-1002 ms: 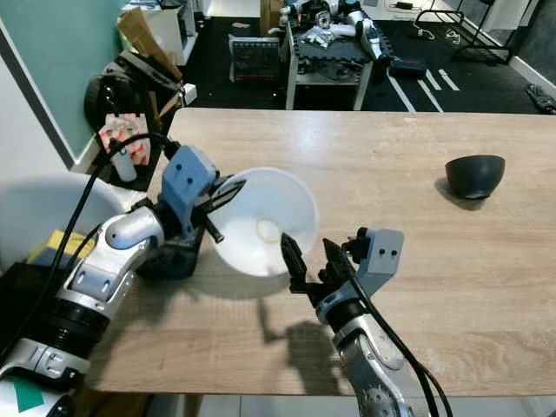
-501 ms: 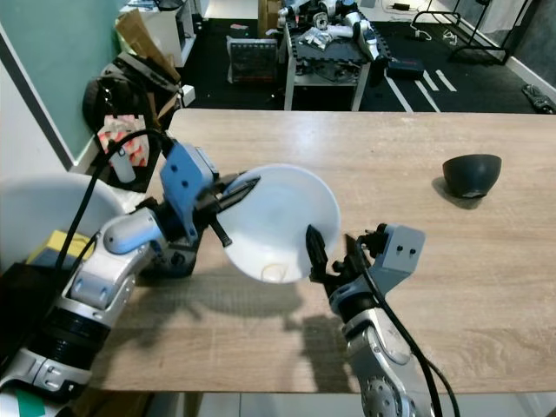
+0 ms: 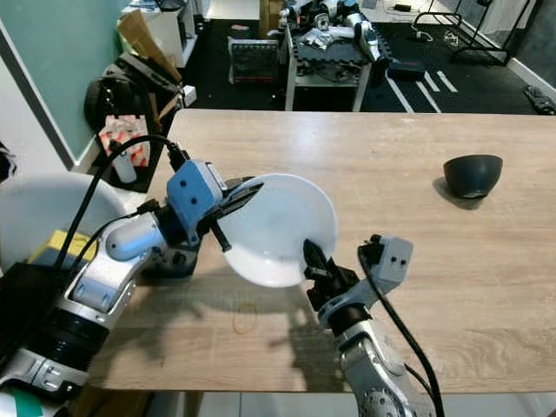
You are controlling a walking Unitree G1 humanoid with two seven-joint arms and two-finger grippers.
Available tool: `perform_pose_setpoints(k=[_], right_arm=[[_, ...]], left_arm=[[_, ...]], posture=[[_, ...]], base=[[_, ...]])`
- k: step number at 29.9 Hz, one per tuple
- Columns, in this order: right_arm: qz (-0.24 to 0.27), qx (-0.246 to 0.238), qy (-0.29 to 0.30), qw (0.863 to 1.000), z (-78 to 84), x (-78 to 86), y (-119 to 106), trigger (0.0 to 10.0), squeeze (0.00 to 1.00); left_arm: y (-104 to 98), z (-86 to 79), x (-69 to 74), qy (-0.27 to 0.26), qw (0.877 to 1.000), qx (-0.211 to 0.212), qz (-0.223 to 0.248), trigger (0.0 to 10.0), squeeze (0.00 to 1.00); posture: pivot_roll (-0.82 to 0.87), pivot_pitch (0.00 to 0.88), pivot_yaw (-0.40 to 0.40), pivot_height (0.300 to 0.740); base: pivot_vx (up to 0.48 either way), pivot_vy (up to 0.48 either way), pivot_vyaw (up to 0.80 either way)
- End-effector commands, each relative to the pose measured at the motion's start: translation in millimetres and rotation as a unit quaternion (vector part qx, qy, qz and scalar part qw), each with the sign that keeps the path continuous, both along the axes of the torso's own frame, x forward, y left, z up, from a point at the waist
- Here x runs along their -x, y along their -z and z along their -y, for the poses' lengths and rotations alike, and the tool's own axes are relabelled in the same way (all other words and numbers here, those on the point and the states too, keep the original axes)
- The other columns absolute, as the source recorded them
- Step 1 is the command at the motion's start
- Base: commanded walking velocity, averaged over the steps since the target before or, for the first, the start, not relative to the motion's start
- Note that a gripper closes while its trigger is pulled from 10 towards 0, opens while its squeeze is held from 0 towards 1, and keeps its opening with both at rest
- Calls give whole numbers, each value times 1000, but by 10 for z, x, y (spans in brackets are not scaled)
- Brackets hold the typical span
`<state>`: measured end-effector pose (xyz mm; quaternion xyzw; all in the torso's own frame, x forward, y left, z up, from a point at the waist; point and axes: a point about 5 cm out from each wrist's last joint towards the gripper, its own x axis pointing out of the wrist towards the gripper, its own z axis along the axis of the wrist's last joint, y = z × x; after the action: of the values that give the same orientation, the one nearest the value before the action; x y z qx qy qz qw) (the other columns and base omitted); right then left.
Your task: Setting the table
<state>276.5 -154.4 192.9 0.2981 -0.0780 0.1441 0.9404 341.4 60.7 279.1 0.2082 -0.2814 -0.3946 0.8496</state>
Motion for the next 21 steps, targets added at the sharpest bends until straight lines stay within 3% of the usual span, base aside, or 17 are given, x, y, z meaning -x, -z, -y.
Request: perform_pose_setpoints(k=[1,6,9,10,12,13,18,19,20,21], right_arm=[[11,-11,-26,1000,-71,40,-44,0,0],[15,-17,-30,999,-80,45,-56,0,0],[15,-22,-25,999,-73,45,-66,0,0],[15,-24,-19,999,-64,42,-71,0,0],[15,-25,-16,999,-58,41,-75,0,0],[16,-25,-14,999,-54,39,-81,10000,0],[21,-22,-16,999,-52,41,-112,10000,0],[20,-20,-11,1000,-43,35,-112,10000,0],[18,-18,-2,1000,-24,24,-106,10000,0],[16,-16,7,1000,-6,16,-100,10000,0]], left_arm=[[22,-36,-39,-12,999,22,-20,10000,0],[27,-48,-74,-17,998,42,-40,10000,0],[51,-68,-130,-35,992,86,-86,10000,0],[62,-73,-136,-31,989,100,-102,10000,443],[68,-75,-137,-27,988,108,-111,10000,443],[79,-82,-140,-28,986,112,-117,10000,1000],[96,-98,-134,-42,987,102,-116,10000,1000],[77,-113,-131,-48,987,104,-114,10000,773],[56,-137,-128,-52,986,108,-114,10000,0],[41,-156,-123,-53,986,109,-115,10000,0]], posture=[[17,173,107,740],[16,175,105,740],[15,177,107,740],[15,177,107,740],[15,177,107,740],[15,177,107,740],[15,179,101,740],[14,179,102,740],[14,179,102,740],[14,179,102,740]], base=[[0,0,0],[0,0,0],[0,0,0],[0,0,0],[0,0,0],[0,0,0],[0,0,0],[0,0,0],[0,0,0],[0,0,0]])
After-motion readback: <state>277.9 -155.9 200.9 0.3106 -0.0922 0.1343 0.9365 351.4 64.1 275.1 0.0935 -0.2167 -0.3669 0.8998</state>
